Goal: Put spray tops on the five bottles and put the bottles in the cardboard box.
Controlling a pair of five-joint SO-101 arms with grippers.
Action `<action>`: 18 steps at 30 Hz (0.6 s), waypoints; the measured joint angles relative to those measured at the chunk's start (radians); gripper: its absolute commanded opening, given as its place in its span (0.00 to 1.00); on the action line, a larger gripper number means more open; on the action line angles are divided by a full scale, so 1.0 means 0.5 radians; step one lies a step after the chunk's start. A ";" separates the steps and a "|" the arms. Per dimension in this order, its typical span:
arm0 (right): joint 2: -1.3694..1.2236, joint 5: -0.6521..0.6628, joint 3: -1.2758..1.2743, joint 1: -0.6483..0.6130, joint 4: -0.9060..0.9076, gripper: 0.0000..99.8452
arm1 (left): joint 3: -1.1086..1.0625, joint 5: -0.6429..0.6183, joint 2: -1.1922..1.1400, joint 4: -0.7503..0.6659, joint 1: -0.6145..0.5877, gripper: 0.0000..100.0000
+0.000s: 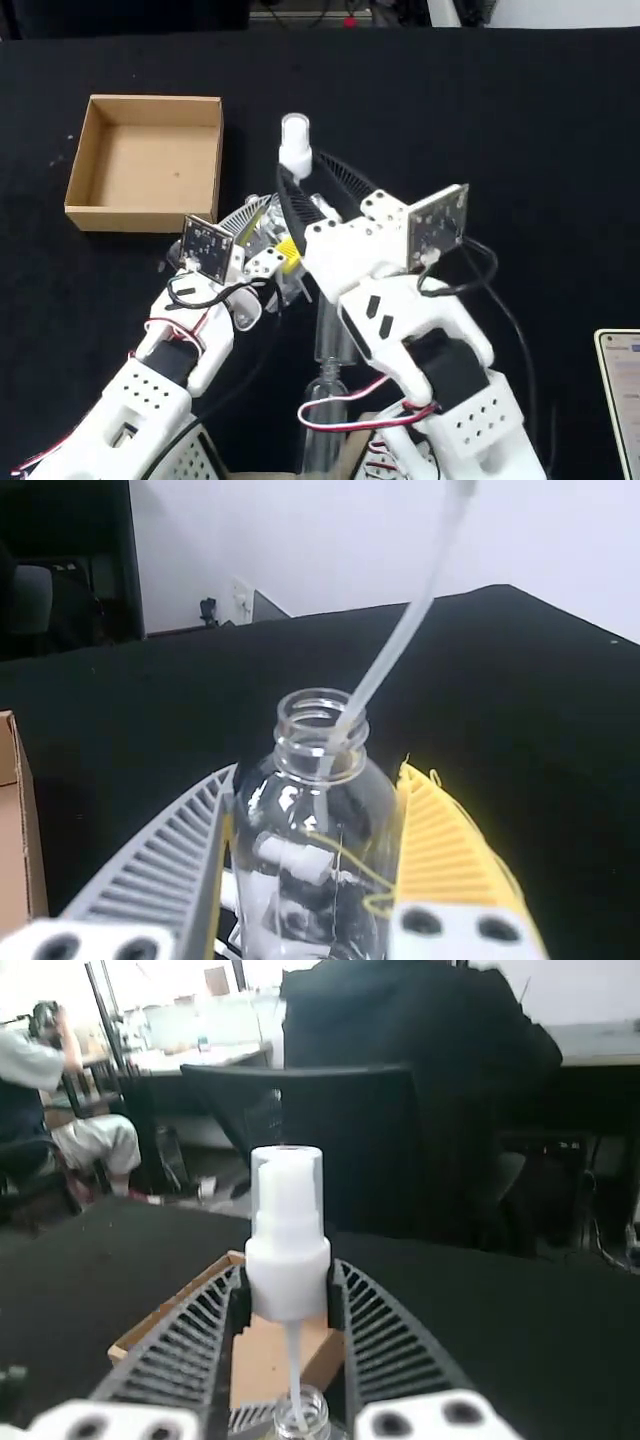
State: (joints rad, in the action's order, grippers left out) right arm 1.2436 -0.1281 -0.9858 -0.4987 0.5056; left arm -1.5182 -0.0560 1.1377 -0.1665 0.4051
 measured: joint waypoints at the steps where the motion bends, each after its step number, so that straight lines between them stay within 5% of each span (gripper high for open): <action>1: 0.000 0.000 0.000 0.000 0.025 0.01 | 0.000 0.000 0.000 0.000 0.000 0.13; 12: -0.083 0.000 0.006 0.003 -0.064 0.01 | -0.040 0.000 0.000 0.000 0.000 0.13; 18: -0.454 0.000 0.411 0.003 0.264 0.02 | -0.046 0.000 0.000 0.000 0.000 0.13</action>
State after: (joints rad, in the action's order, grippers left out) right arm 1.0165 -0.1281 -0.7802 -0.4971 0.6375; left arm -1.5413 -0.0560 1.1377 -0.1665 0.4051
